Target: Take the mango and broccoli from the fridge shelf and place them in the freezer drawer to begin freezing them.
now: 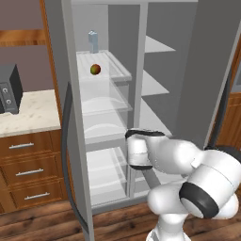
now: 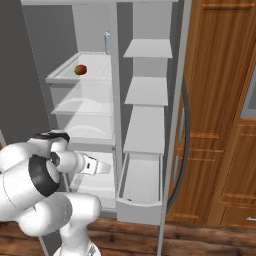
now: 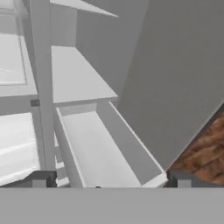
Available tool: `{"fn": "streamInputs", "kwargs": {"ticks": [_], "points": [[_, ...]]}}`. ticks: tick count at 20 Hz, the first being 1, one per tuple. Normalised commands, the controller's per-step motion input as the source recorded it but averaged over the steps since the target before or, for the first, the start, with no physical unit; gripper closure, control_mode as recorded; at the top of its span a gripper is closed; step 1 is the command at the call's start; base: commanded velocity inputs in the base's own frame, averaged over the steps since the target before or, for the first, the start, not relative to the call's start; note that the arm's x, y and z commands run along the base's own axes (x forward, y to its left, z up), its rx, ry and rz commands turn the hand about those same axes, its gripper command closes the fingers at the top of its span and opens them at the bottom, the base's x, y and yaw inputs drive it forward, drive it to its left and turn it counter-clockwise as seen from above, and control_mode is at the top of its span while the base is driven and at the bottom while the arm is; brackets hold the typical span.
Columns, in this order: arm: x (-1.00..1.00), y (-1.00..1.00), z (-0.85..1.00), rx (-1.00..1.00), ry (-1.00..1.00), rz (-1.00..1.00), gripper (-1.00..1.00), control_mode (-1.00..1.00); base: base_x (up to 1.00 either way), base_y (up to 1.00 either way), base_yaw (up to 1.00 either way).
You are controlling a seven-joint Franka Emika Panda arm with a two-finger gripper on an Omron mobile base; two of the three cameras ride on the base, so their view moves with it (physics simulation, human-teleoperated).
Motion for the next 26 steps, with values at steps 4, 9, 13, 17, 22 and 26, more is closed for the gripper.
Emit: {"fn": "streamInputs", "kwargs": {"ticks": [4, 9, 13, 17, 22, 26], "points": [[-0.06, -0.36, 1.0, 0.0, 0.01, 0.03, -1.0, -1.0, 0.0, 0.0, 0.0], [0.0, -0.16, 1.0, 0.0, 0.07, 0.02, -1.0, -1.0, 0.0, 0.0, 0.0], [-0.03, -0.06, 1.0, -0.01, 0.03, 0.0, -1.0, -1.0, 0.0, 0.0, 0.0], [-0.01, 0.0, 1.0, -0.12, 0.0, 0.0, -1.0, -1.0, 0.0, 0.0, 0.0], [-0.17, -0.01, 0.92, -0.39, 0.0, -0.01, -1.0, -1.0, 0.0, 0.0, 0.0], [-0.43, 0.0, 0.74, -0.55, 0.0, -0.07, -1.0, -1.0, 0.0, 0.0, 0.0]]}}
